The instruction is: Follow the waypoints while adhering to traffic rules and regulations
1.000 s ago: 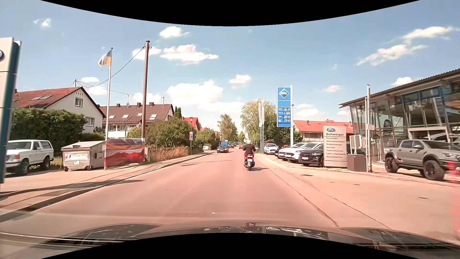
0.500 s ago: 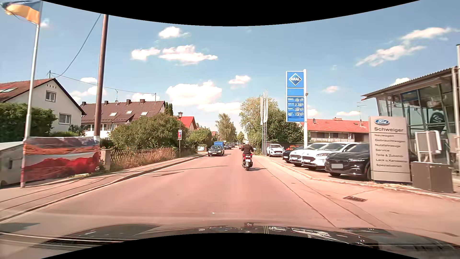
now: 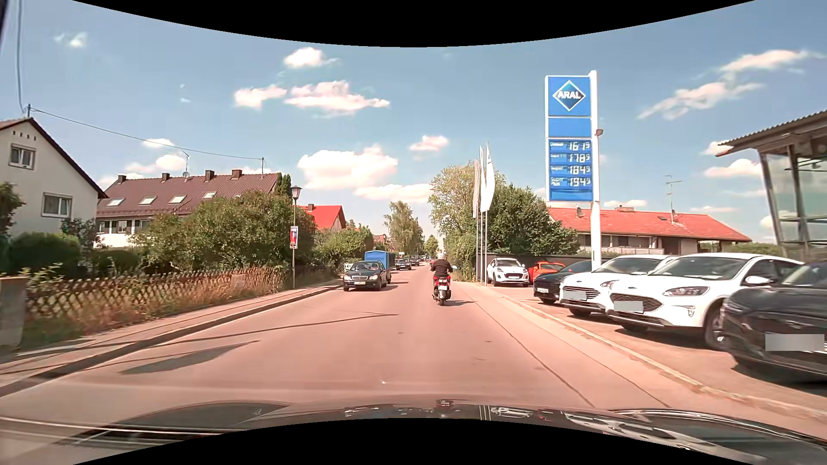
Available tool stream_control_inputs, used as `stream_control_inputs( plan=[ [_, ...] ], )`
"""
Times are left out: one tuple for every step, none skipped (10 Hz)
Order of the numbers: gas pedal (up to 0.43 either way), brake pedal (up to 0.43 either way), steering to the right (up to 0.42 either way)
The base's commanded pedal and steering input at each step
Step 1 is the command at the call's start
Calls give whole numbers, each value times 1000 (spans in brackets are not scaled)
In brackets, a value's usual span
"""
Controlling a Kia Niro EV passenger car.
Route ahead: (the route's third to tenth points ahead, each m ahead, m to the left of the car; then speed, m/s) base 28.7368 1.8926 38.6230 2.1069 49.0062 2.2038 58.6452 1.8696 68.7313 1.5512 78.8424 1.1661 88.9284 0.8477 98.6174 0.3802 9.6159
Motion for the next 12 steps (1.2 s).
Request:
stream_control_inputs(
  plan=[
    [157, 12, 0],
    [157, 12, -2],
    [157, 12, -2],
    [157, 12, -2],
    [157, 12, -2],
    [157, 12, -2],
    [157, 12, -2],
    [157, 12, -2],
    [157, 12, -4],
    [157, 12, -6],
    [157, 12, -8],
    [169, 12, -9]
  ],
)
